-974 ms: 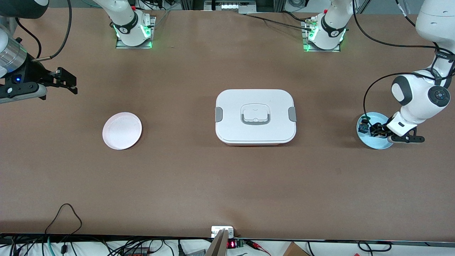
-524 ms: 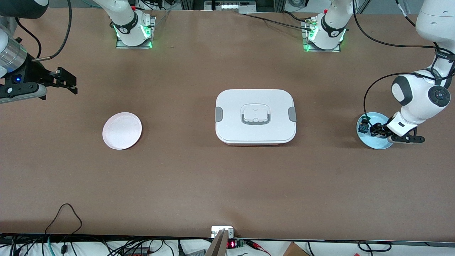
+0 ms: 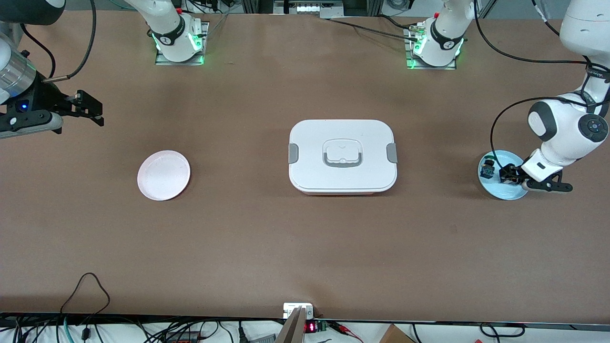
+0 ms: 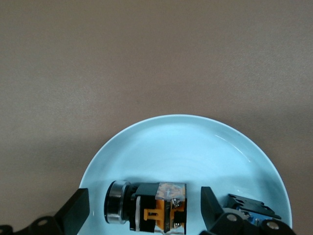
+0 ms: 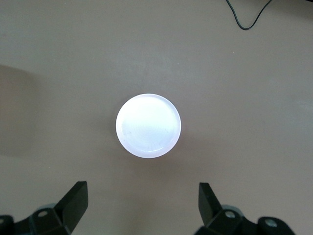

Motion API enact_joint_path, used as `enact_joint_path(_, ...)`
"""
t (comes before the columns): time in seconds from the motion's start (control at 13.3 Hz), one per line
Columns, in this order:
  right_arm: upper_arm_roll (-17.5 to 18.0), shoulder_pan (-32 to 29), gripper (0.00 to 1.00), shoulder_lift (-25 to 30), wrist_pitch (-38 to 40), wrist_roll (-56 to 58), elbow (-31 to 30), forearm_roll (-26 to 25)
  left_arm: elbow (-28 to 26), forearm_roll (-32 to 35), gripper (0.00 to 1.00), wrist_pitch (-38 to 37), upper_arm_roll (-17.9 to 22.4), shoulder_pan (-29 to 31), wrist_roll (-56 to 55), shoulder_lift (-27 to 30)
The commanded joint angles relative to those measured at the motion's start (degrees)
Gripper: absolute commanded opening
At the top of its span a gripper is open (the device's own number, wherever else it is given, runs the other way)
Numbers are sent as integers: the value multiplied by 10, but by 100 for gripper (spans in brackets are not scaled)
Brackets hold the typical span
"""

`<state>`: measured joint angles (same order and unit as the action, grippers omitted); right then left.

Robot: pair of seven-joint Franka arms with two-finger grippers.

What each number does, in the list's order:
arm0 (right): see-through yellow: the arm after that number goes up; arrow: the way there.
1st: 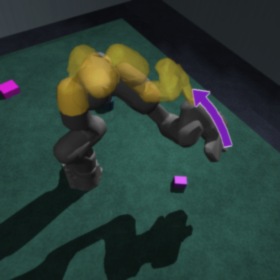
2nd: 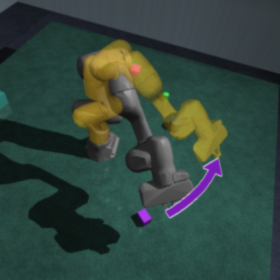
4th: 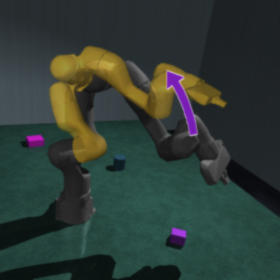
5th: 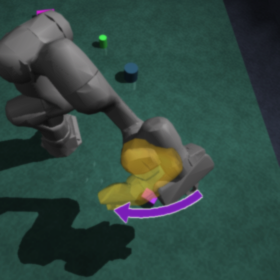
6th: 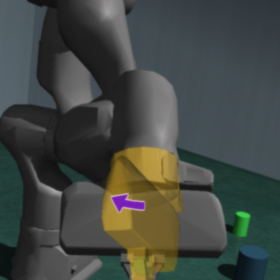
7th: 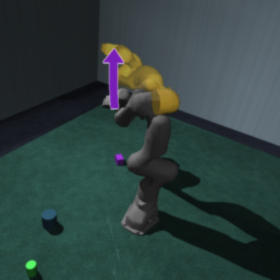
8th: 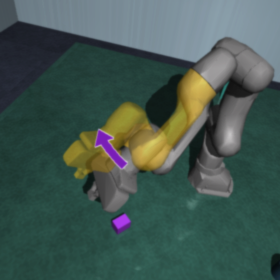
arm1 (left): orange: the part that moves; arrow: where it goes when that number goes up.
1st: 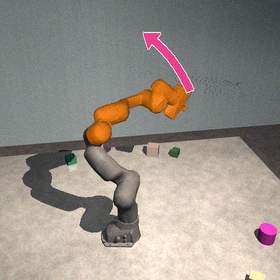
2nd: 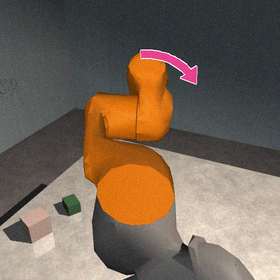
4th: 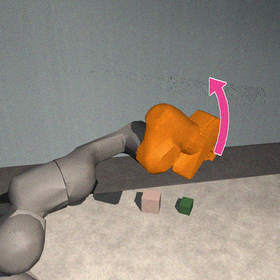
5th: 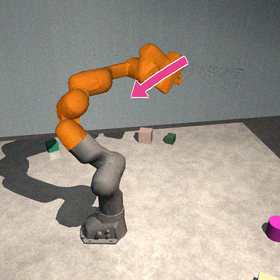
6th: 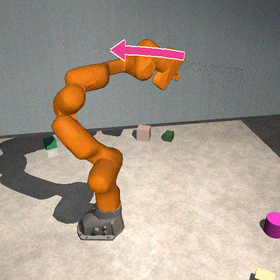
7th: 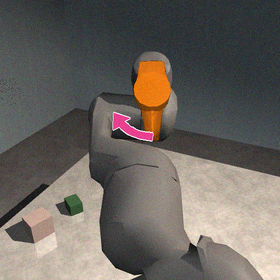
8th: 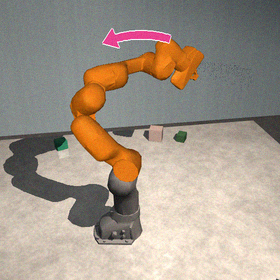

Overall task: Transfer orange switch to right arm and place
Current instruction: 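Close the left gripper on the orange switch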

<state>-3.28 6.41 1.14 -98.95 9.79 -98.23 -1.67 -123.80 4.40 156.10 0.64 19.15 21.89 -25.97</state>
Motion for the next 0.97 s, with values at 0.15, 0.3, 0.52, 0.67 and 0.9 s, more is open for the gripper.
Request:
enact_joint_path(0.15,3,-3,100,-2,10,6,11,-1,7,7,100,0,-7,13,14,-18)
enact_joint_path(0.3,3,-3,100,-2,10,6,11,-1,8,7,58,-1,-7,12,29,-20)
enact_joint_path(0.52,3,-3,100,-2,10,6,11,-1,8,7,39,-8,-7,19,34,-19)
enact_joint_path(0.67,3,-3,100,-2,10,6,11,-1,17,8,22,-66,-9,18,35,-7)
enact_joint_path(0.9,3,-3,100,-2,10,6,11,-1,79,7,15,-208,-31,15,34,14)
